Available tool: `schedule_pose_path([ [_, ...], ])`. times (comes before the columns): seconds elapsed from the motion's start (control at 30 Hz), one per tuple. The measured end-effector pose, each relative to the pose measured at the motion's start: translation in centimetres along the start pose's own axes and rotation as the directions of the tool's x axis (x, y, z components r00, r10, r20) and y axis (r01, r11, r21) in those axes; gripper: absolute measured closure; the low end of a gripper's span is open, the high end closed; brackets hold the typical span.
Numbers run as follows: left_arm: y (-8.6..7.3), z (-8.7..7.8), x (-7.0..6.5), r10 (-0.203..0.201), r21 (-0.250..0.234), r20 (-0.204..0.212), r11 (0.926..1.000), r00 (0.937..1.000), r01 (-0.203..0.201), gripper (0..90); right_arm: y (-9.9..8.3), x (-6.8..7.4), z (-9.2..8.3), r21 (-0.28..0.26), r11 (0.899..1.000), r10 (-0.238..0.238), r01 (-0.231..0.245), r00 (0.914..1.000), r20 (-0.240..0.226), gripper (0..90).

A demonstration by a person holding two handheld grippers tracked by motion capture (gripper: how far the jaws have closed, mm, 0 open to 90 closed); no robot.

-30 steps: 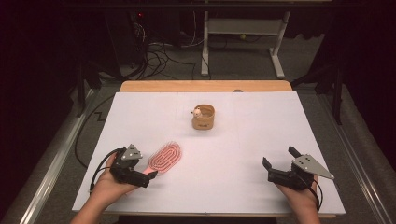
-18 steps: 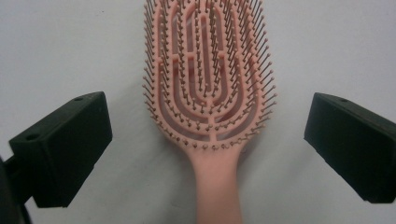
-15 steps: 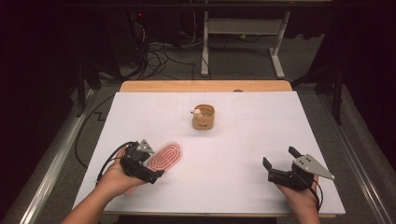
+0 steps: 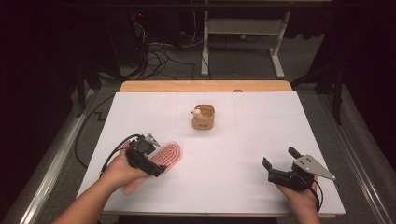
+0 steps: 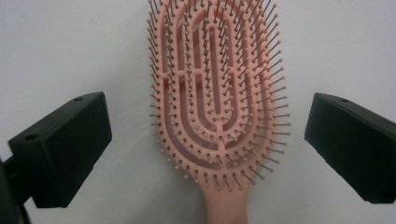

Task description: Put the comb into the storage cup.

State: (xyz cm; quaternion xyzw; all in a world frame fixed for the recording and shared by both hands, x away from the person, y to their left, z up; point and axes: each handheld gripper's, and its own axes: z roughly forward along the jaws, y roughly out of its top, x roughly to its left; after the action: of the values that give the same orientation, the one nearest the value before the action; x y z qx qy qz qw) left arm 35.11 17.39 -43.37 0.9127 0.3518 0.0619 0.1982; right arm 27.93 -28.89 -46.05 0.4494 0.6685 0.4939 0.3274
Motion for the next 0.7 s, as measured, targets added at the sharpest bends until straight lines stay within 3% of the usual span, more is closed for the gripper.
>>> schedule_pose_path([
  [0.3, 2.0, 0.8, -0.8, 0.039, 0.092, 0.001, 0.9950, 0.9992, -0.039, 1.5, 0.1, 0.2, -0.2, -0.009, 1.000, -0.010, 0.010, 0.9998, -0.016, 0.6],
  [0.5, 2.9, 2.0, -0.7, 0.047, 0.165, 0.005, 0.9852, 0.9989, -0.047, 1.7, 0.2, 0.2, -0.1, -0.012, 1.000, -0.012, 0.012, 0.9998, -0.018, 0.6],
  [0.7, 3.7, 2.7, -0.8, 0.046, 0.199, 0.012, 0.9788, 0.9989, -0.047, 1.8, 0.2, 0.3, -0.1, -0.011, 1.000, -0.014, 0.014, 0.9997, -0.020, 0.6],
])
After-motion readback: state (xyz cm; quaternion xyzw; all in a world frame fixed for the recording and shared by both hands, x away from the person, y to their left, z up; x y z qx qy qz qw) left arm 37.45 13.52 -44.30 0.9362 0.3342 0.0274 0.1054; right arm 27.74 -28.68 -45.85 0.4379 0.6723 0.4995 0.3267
